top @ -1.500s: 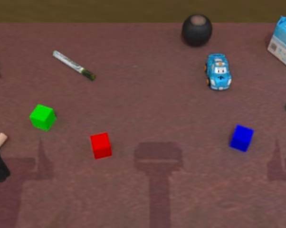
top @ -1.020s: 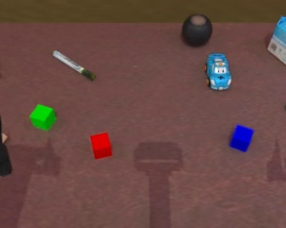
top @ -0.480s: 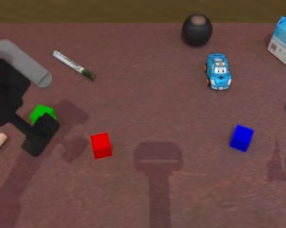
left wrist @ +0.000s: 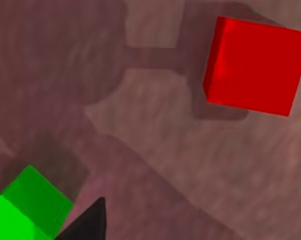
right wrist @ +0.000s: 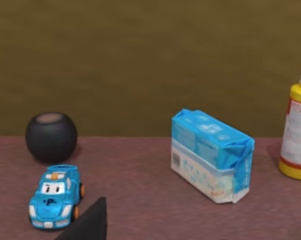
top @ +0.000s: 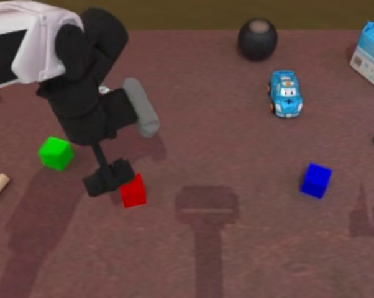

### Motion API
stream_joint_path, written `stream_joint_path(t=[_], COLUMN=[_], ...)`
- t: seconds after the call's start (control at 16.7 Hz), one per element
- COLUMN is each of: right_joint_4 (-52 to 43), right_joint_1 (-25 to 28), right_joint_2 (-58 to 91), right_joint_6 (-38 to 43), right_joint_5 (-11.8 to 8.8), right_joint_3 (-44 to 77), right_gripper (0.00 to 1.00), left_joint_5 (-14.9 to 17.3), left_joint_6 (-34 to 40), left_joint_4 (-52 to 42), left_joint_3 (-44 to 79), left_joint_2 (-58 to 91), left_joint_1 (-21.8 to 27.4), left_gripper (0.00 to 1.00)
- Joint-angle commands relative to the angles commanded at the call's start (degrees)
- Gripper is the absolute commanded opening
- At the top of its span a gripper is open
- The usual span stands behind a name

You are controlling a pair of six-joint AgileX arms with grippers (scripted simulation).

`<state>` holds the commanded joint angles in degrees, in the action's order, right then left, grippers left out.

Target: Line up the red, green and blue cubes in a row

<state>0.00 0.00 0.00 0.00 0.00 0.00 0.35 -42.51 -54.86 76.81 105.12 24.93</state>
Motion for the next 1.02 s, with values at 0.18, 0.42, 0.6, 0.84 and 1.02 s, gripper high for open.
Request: stream_joint_path(t=[0.18, 0.42, 0.6, 0.84, 1.02], right_joint_4=[0.0, 0.0, 0.0, 0.0, 0.0], right_joint_1=[0.0, 0.0, 0.0, 0.0, 0.0], right_joint_2=[0.0, 0.0, 0.0, 0.0, 0.0], right_joint_6=[0.0, 0.0, 0.0, 0.0, 0.0], right_joint_5=[0.0, 0.0, 0.0, 0.0, 0.0], right_joint_3=[0.0, 0.0, 0.0, 0.0, 0.0], right_gripper=[1.0, 1.0, 1.0, 1.0, 1.0], left_joint_5=[-0.1, -0.3, -0.3, -0.2, -0.2], left_joint_6=[-3.6, -5.1, -5.1, -5.1, -5.2], left_joint_4=[-4.0, -5.5, -5.5, -3.1, 3.7], left_joint_3=[7.0, 10.2, 10.2, 8.5, 5.2], left_joint_2=[8.0, 11.5, 11.5, 12.4, 15.5], left_joint_1=[2.1, 2.9, 2.9, 2.8, 2.8], left_gripper=[1.0, 1.0, 1.0, 1.0, 1.0])
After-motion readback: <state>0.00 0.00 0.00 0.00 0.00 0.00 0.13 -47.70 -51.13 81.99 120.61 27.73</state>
